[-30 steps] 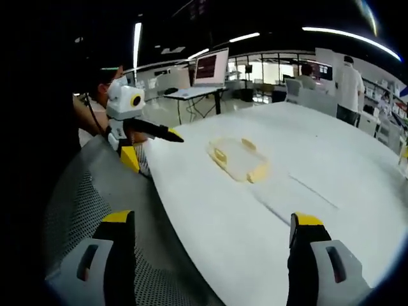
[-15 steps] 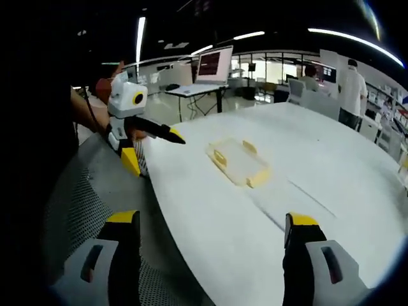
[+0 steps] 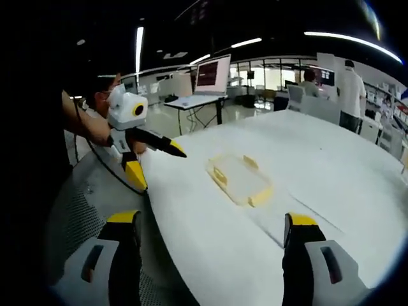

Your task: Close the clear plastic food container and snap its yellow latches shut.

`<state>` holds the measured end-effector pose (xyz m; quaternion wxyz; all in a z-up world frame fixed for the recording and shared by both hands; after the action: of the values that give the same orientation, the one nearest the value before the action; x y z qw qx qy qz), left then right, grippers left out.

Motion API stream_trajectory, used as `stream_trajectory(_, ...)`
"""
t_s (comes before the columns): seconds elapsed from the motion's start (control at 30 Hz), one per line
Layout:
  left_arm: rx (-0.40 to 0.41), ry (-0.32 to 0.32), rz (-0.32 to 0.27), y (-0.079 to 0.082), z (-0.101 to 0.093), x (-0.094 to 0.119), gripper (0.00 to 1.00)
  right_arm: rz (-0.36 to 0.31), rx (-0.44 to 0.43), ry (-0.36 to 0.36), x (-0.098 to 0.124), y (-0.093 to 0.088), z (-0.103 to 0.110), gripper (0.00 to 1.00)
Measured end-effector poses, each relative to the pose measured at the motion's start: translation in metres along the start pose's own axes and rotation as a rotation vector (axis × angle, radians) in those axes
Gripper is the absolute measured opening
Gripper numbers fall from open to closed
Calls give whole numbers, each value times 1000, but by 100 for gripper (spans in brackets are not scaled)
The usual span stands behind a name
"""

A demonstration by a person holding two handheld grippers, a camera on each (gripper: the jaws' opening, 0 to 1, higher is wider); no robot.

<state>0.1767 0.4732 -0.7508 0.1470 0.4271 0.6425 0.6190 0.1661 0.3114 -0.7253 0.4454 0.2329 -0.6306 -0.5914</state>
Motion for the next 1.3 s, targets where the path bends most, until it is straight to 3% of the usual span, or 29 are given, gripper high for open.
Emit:
stream_trajectory(0.17,1,4,1,2,8,0,81,-13,-43,-11,-9,2,-5,90)
stream_trajectory(0.43,-10,-29,23,7,13,-5,79,-35,-42,-9,-18,8,-9,91)
stream_trajectory(0.53,-9,-40,28,10,16,-7,75,-25,-19,6,-21,5,-8,90)
stream_trajectory(0.83,-57,-82,74,10,20,-8,75,-3,-12,24,-30,0,-8,88)
stream_trajectory(1.17,-127,-104,135,5,30,-6,76,-16,10,31,-41,9,-14,86)
stream_trajectory(1.3,-140,-112,155,2,36,-7,76,26,5,39,-44,4,-15,79)
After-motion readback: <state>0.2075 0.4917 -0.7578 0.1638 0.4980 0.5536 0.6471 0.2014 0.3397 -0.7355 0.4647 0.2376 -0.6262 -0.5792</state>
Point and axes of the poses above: the point that each gripper's makers call its tool centre point, and the gripper's own axes: x roughly backward along the fingers, z roughly to its left, y roughly out of its top, the point moved 2 cm from there along x, roughly backward along the fingers, and after that the axes turned 12 degrees about -z, right-handed, at the moved point
